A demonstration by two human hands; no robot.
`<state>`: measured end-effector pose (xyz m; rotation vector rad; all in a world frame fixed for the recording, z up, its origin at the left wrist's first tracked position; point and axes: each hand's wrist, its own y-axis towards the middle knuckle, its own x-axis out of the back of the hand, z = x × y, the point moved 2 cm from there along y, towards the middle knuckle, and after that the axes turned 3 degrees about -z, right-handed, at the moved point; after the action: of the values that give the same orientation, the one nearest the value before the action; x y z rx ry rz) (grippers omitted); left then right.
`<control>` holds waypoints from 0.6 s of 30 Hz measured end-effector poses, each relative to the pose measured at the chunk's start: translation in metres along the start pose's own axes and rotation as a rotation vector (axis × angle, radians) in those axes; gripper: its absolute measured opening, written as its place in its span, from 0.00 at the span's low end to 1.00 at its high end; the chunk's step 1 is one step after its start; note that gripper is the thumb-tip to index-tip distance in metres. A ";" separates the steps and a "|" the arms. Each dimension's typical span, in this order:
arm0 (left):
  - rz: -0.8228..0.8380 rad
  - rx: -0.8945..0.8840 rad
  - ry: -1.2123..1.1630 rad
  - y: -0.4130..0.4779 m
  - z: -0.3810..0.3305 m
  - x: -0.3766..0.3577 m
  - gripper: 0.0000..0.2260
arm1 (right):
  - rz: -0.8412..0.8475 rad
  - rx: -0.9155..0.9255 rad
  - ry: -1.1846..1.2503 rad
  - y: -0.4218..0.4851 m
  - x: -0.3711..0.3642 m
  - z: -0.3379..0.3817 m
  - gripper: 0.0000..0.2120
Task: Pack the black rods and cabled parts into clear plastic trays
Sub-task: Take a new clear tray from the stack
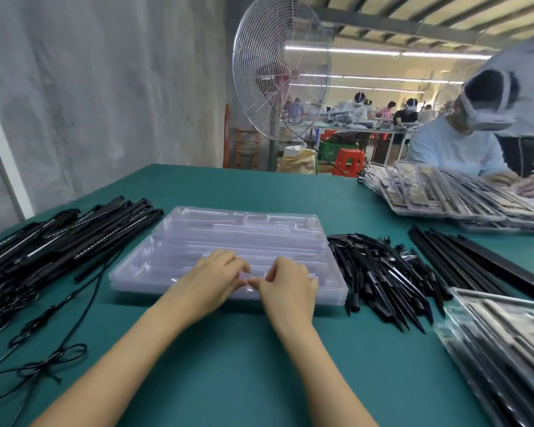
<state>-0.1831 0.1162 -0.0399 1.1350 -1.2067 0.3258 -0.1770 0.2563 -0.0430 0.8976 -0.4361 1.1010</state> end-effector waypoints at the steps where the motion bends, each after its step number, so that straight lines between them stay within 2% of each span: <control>1: -0.015 -0.035 0.002 0.002 -0.003 0.002 0.05 | -0.013 0.016 0.012 -0.001 0.000 0.000 0.13; 4: 0.041 0.000 -0.096 0.010 -0.005 0.007 0.04 | -0.069 0.099 -0.004 -0.004 0.000 0.000 0.12; 6: 0.076 0.046 -0.167 0.016 -0.003 0.009 0.04 | -0.191 0.188 -0.134 -0.012 0.001 0.006 0.14; 8: 0.050 0.100 -0.199 0.018 -0.002 0.009 0.04 | -0.343 0.226 -0.221 -0.021 0.001 0.013 0.17; 11: -0.029 0.174 -0.233 0.016 -0.004 0.005 0.04 | -0.457 0.335 -0.298 -0.024 0.002 0.015 0.16; 14: -0.090 0.235 -0.250 0.019 -0.002 0.004 0.06 | -0.427 0.391 -0.283 -0.027 0.002 0.012 0.14; 18: -0.112 0.306 -0.261 0.015 -0.003 0.000 0.15 | -0.386 0.379 -0.270 -0.030 -0.003 0.017 0.13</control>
<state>-0.1919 0.1257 -0.0323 1.5418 -1.3442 0.2889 -0.1496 0.2360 -0.0473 1.4104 -0.2591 0.7166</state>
